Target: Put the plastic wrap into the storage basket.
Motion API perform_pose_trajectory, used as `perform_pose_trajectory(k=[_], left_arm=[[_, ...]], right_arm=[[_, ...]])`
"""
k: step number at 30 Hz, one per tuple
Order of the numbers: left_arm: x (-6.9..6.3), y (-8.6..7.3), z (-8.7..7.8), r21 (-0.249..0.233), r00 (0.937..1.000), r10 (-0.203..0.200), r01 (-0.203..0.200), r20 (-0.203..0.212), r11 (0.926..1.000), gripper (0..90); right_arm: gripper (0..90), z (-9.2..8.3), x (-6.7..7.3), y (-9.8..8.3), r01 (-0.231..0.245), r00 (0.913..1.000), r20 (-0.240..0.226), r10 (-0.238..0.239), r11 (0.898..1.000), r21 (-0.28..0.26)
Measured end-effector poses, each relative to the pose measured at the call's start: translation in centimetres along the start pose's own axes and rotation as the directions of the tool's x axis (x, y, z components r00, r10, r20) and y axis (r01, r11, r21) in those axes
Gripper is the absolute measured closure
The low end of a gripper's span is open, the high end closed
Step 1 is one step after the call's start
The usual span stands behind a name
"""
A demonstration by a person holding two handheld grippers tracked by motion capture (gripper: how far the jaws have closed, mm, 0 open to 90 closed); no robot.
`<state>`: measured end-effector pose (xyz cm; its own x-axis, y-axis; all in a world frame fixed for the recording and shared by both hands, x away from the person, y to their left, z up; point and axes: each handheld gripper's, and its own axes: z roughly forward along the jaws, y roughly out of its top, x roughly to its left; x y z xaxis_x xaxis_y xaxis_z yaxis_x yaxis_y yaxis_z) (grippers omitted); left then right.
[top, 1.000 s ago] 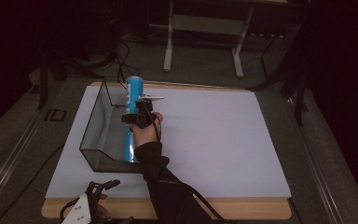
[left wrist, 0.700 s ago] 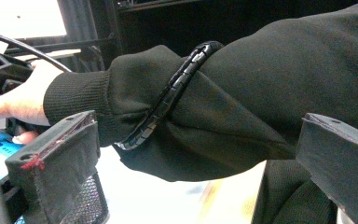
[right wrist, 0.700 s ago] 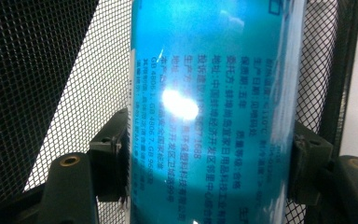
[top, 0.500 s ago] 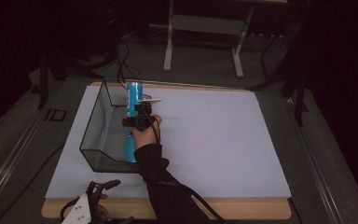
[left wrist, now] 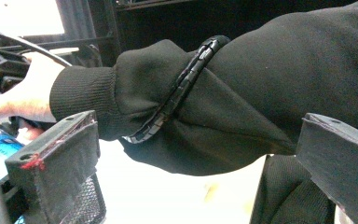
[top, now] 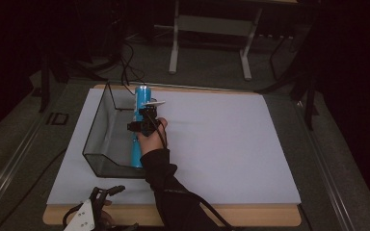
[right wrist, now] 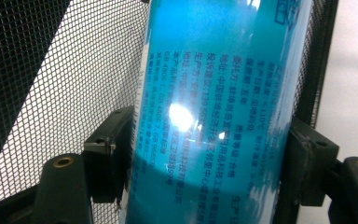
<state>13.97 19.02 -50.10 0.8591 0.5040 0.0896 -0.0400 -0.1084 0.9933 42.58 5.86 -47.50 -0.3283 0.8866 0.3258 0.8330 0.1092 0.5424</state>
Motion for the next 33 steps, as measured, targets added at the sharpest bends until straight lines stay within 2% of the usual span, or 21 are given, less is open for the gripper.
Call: perform_pose_trajectory(k=[3, 8, 11, 12, 14, 17, 19, 24, 29, 33], left_arm=[[0.0, 0.0, 0.0, 0.000, 1.0000, 0.001, -0.001, 0.002, 1.0000, 0.2], [0.0, 0.0, 0.1, 0.004, 1.0000, 0.003, -0.003, 0.004, 1.0000, 0.2], [0.0, 0.0, 0.1, 0.006, 1.0000, 0.004, -0.004, 0.004, 1.0000, 0.2], [0.0, 0.0, 0.1, 0.006, 1.0000, 0.003, -0.003, 0.004, 1.0000, 0.2], [0.0, 0.0, 0.2, 0.006, 1.0000, 0.003, -0.003, 0.003, 1.0000, 0.2], [-0.1, 0.0, 0.2, 0.006, 1.0000, 0.002, -0.002, 0.001, 1.0000, 0.2], [-0.1, -0.1, 0.2, 0.007, 1.0000, 0.002, -0.002, 0.001, 1.0000, 0.2], [0.0, -0.1, 0.3, 0.016, 1.0000, 0.002, -0.002, 0.001, 0.9999, 0.2], [0.0, -0.2, 0.3, 0.018, 1.0000, 0.002, -0.002, -0.001, 0.9998, 0.2], [0.0, -0.2, 0.3, 0.020, 1.0000, 0.003, -0.003, -0.002, 0.9998, 0.2]], right_arm=[[26.9, -0.5, 0.2, 0.1, 0.030, 0.9993, 0.024, -0.030, 0.999, -0.022], [25.2, -1.3, 0.0, 0.7, 0.059, 0.9980, 0.025, -0.059, 0.998, -0.032], [23.1, -2.2, 0.0, 1.1, 0.076, 0.9971, 0.006, -0.075, 0.996, -0.043], [21.3, -2.9, 0.0, 1.5, 0.069, 0.9971, -0.027, -0.070, 0.997, -0.041], [20.0, -3.1, 0.1, 1.6, 0.074, 0.9968, -0.029, -0.075, 0.997, -0.028], [16.3, -3.9, 0.3, 2.0, 0.110, 0.9937, -0.021, -0.110, 0.994, -0.006], [12.9, -4.4, 0.2, 2.2, 0.140, 0.9900, -0.017, -0.140, 0.990, 0.000], [12.8, -5.5, -1.1, 2.3, 0.156, 0.9844, -0.085, -0.155, 0.988, 0.009], [13.5, -6.7, -1.9, 2.1, 0.228, 0.9712, -0.067, -0.228, 0.974, -0.010], [13.8, -7.6, -2.7, 1.9, 0.255, 0.9646, -0.062, -0.256, 0.967, -0.020]])
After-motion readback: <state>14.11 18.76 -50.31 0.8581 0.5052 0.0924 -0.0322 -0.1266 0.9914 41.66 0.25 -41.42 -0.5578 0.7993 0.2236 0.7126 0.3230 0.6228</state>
